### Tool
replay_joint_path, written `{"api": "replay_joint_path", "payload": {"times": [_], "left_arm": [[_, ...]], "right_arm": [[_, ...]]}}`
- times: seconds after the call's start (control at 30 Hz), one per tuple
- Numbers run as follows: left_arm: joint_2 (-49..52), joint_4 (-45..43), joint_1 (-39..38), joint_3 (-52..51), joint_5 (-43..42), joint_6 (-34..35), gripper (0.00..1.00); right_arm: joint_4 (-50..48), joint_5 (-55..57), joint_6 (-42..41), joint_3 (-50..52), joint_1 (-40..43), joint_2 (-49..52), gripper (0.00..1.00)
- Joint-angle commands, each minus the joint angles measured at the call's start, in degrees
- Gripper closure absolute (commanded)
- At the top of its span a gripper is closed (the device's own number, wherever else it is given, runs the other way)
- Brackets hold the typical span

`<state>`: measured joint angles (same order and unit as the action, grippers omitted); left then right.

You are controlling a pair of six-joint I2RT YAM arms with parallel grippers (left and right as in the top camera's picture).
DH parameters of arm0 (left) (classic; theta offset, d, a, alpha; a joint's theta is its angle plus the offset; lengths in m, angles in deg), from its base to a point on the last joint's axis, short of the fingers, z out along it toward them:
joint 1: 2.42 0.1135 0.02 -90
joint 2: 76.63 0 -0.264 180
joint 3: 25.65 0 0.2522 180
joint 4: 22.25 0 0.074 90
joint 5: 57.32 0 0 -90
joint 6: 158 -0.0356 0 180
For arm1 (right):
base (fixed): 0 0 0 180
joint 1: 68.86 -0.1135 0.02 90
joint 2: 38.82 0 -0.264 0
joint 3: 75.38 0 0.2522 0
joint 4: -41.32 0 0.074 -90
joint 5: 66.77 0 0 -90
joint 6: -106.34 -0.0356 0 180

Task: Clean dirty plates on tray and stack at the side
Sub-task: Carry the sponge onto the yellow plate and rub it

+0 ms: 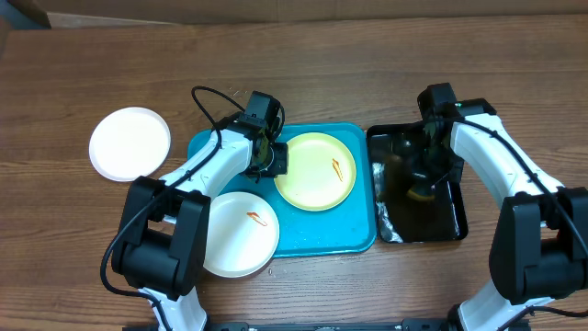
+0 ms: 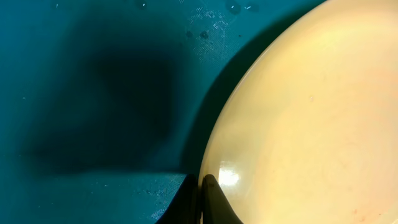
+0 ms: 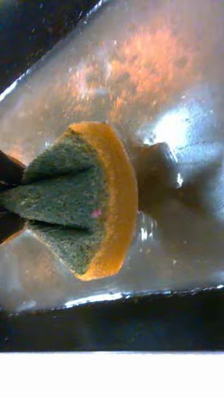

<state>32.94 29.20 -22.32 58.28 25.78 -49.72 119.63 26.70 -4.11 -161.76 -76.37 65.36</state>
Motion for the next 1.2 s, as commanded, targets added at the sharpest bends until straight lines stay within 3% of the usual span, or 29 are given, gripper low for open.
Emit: {"api": "replay_joint_path", "payload": {"times": [0.0,0.1,0.17,0.23,0.33,0.43,0.53,0.77,1.03,1.17], "left_arm": [[-0.07,0.04,0.00,0.72,-0.61,0.15,0.96],[-0.07,-0.02,0.00,0.72,-0.63,0.17,0.96],[-0.07,0.02,0.00,0.72,-0.63,0.17,0.96],[-0.07,0.02,0.00,0.72,-0.63,0.15,0.96],[-0.07,0.22,0.00,0.72,-0.63,0.15,0.88],[-0.07,0.39,0.00,0.72,-0.63,0.17,0.87],[-0.07,0.37,0.00,0.70,-0.63,0.17,0.96],[-0.07,0.35,0.00,0.70,-0.61,0.17,0.96],[-0.07,0.15,0.00,0.72,-0.63,0.17,0.96],[-0.07,0.17,0.00,0.72,-0.63,0.17,0.95]], "right_arm": [[-1.07,-1.95,-3.72,0.28,-0.39,-1.64,0.96],[-1.27,0.63,2.40,0.22,-2.14,-1.68,0.96],[-1.33,2.16,-2.14,0.24,-2.32,-1.68,0.96],[-0.90,1.16,1.29,0.20,-2.69,-1.70,0.96],[0.55,4.22,-1.79,0.17,-2.67,-1.75,0.96],[0.92,3.41,-1.55,-0.52,-3.02,-1.75,0.96],[2.80,3.41,-0.76,-3.89,-3.06,-1.75,0.96],[7.02,2.60,1.38,-14.32,-4.79,-1.75,0.96],[-1.49,-0.04,2.93,-15.52,-15.37,-1.38,0.96],[-7.21,6.49,2.91,-14.45,-21.92,-0.59,0.96]]}}
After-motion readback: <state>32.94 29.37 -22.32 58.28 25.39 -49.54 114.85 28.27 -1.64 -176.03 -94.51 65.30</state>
